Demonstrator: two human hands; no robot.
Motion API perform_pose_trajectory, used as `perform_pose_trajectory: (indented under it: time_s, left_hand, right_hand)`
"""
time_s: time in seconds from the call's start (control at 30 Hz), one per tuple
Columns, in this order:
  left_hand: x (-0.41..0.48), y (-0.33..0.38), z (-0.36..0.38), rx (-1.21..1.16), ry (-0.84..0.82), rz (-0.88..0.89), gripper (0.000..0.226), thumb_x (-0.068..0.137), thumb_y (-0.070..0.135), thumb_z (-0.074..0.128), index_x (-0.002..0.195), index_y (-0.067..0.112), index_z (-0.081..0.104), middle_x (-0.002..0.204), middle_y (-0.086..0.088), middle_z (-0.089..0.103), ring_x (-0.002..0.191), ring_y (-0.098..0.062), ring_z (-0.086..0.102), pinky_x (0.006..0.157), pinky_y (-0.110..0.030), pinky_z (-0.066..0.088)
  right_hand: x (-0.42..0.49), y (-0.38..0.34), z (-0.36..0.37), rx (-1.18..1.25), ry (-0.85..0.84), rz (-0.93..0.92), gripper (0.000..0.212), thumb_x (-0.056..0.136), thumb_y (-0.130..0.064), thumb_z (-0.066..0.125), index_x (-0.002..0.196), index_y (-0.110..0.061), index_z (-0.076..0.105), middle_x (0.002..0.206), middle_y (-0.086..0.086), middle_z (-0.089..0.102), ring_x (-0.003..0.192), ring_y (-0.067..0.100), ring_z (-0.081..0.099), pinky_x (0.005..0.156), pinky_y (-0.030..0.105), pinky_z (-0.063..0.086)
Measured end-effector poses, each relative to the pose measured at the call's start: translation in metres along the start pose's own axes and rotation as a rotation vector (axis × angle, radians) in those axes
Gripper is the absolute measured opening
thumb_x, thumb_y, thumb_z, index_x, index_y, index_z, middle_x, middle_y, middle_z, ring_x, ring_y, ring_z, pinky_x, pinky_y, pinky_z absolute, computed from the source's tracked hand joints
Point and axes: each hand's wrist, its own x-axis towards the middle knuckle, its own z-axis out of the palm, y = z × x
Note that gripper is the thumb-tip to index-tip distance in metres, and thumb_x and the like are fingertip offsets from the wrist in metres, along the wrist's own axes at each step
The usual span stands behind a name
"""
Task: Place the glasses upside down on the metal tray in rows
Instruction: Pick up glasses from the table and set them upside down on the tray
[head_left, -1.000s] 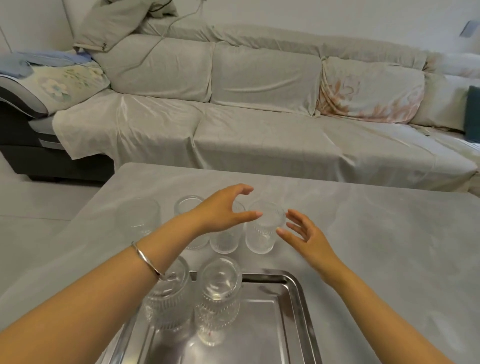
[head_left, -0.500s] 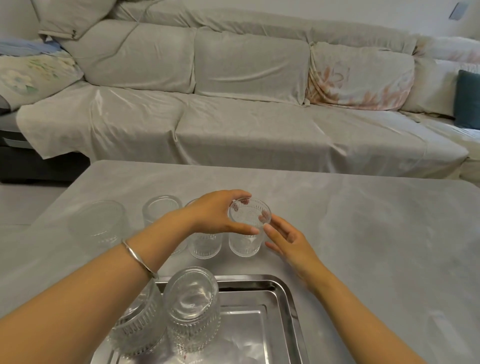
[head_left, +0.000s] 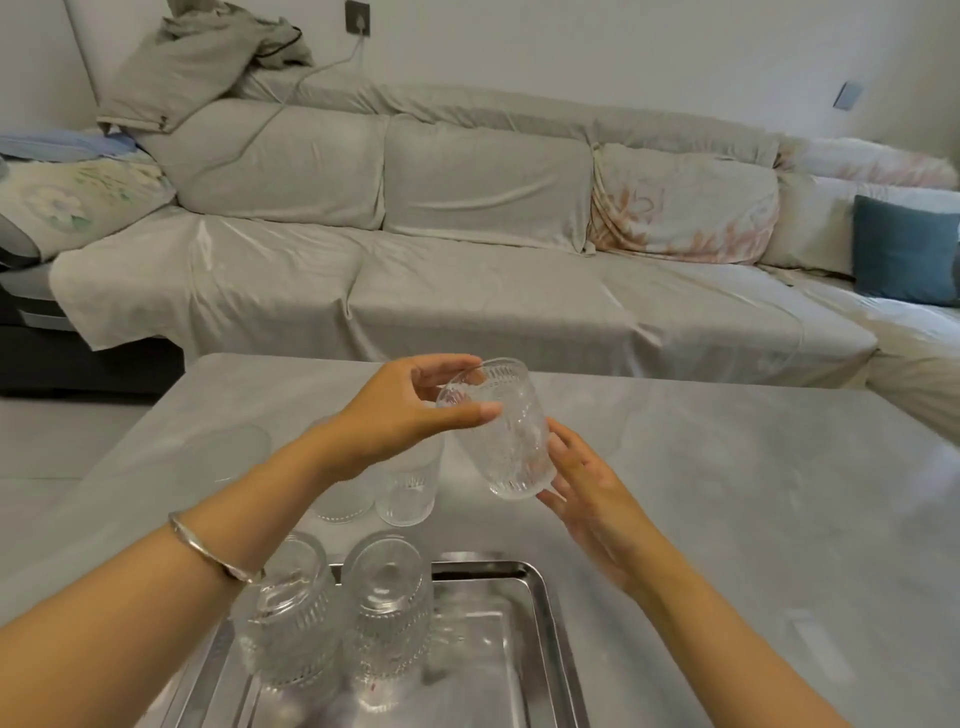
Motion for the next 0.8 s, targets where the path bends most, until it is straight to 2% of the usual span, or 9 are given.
perform_pose_trajectory:
  time_s: [0.07, 0.13, 0.23, 0.37, 0.47, 0.57, 0.63, 0.7, 0.8]
  left_hand:
    - [-0.016, 0.013, -0.002, -0.138, 0.004, 0.004, 0.069, 0.05, 0.055, 0.082, 0.113, 0.036, 0.062, 0.107, 0.02, 0.071, 0.099, -0.001, 0.066, 0.074, -0.016, 0.052]
    - [-0.031, 0.022, -0.002, -0.233, 0.007, 0.008, 0.062, 0.056, 0.047, 0.076, 0.114, 0.032, 0.061, 0.102, 0.021, 0.072, 0.097, 0.0, 0.066, 0.068, -0.013, 0.051]
    - [-0.053, 0.028, -0.004, -0.29, 0.001, 0.006, 0.063, 0.06, 0.039, 0.072, 0.12, 0.027, 0.057, 0.106, 0.016, 0.072, 0.101, -0.003, 0.066, 0.074, -0.016, 0.053]
    - [-0.08, 0.028, -0.009, -0.319, -0.016, -0.007, 0.077, 0.061, 0.038, 0.073, 0.132, 0.027, 0.046, 0.122, 0.013, 0.062, 0.106, -0.001, 0.063, 0.078, -0.017, 0.053]
    - [-0.095, 0.022, -0.014, -0.3, -0.01, -0.003, 0.087, 0.058, 0.041, 0.076, 0.136, 0.029, 0.04, 0.124, 0.013, 0.058, 0.107, -0.002, 0.062, 0.082, -0.019, 0.053]
    - [-0.106, 0.012, -0.02, -0.145, 0.008, -0.001, 0.087, 0.06, 0.053, 0.073, 0.136, 0.032, 0.039, 0.126, 0.015, 0.057, 0.108, 0.0, 0.061, 0.087, -0.017, 0.051]
    - [-0.113, 0.001, -0.023, 0.065, 0.037, -0.014, 0.086, 0.063, 0.061, 0.066, 0.138, 0.031, 0.037, 0.129, 0.014, 0.055, 0.113, -0.002, 0.058, 0.089, -0.015, 0.045]
    - [-0.118, -0.015, -0.024, 0.299, 0.038, -0.047, 0.087, 0.062, 0.067, 0.062, 0.138, 0.03, 0.039, 0.133, 0.012, 0.053, 0.12, -0.006, 0.051, 0.096, -0.022, 0.039]
    - [-0.127, -0.038, -0.024, 0.506, -0.02, -0.128, 0.094, 0.055, 0.077, 0.057, 0.136, 0.033, 0.041, 0.142, 0.01, 0.047, 0.128, -0.011, 0.044, 0.106, -0.033, 0.036]
  right_hand:
    - [-0.013, -0.012, 0.006, 0.145, -0.056, 0.038, 0.058, 0.077, -0.048, 0.062, 0.129, -0.024, 0.054, 0.131, 0.002, 0.062, 0.119, 0.02, 0.06, 0.1, 0.039, 0.047]
    - [-0.024, -0.022, 0.014, 0.293, -0.113, 0.069, 0.069, 0.067, -0.05, 0.075, 0.128, -0.022, 0.055, 0.13, 0.007, 0.063, 0.119, 0.028, 0.06, 0.091, 0.038, 0.054]
    - [-0.037, -0.035, 0.026, 0.333, -0.123, 0.062, 0.074, 0.063, -0.049, 0.079, 0.127, -0.019, 0.057, 0.127, 0.008, 0.065, 0.116, 0.027, 0.062, 0.086, 0.034, 0.056]
    - [-0.05, -0.045, 0.036, 0.249, -0.027, 0.032, 0.057, 0.075, -0.04, 0.063, 0.126, -0.016, 0.056, 0.122, 0.007, 0.068, 0.108, 0.021, 0.066, 0.084, 0.032, 0.057]
    - [-0.059, -0.05, 0.037, 0.175, 0.039, -0.006, 0.065, 0.068, -0.039, 0.07, 0.125, -0.013, 0.056, 0.116, 0.009, 0.069, 0.103, 0.02, 0.068, 0.081, 0.031, 0.057]
    - [-0.065, -0.059, 0.038, 0.043, 0.124, -0.06, 0.08, 0.053, -0.043, 0.079, 0.124, -0.014, 0.055, 0.114, 0.006, 0.07, 0.097, 0.016, 0.07, 0.075, 0.028, 0.058]
    - [-0.067, -0.063, 0.037, -0.118, 0.177, -0.09, 0.085, 0.048, -0.045, 0.081, 0.124, -0.018, 0.054, 0.118, 0.004, 0.067, 0.098, 0.015, 0.069, 0.076, 0.028, 0.057]
    - [-0.07, -0.064, 0.036, -0.299, 0.204, -0.12, 0.084, 0.048, -0.048, 0.081, 0.123, -0.022, 0.055, 0.12, -0.001, 0.063, 0.101, 0.014, 0.066, 0.078, 0.025, 0.056]
    - [-0.073, -0.06, 0.034, -0.535, 0.192, -0.173, 0.074, 0.054, -0.045, 0.083, 0.12, -0.031, 0.053, 0.114, -0.014, 0.057, 0.1, 0.003, 0.057, 0.066, 0.012, 0.051]
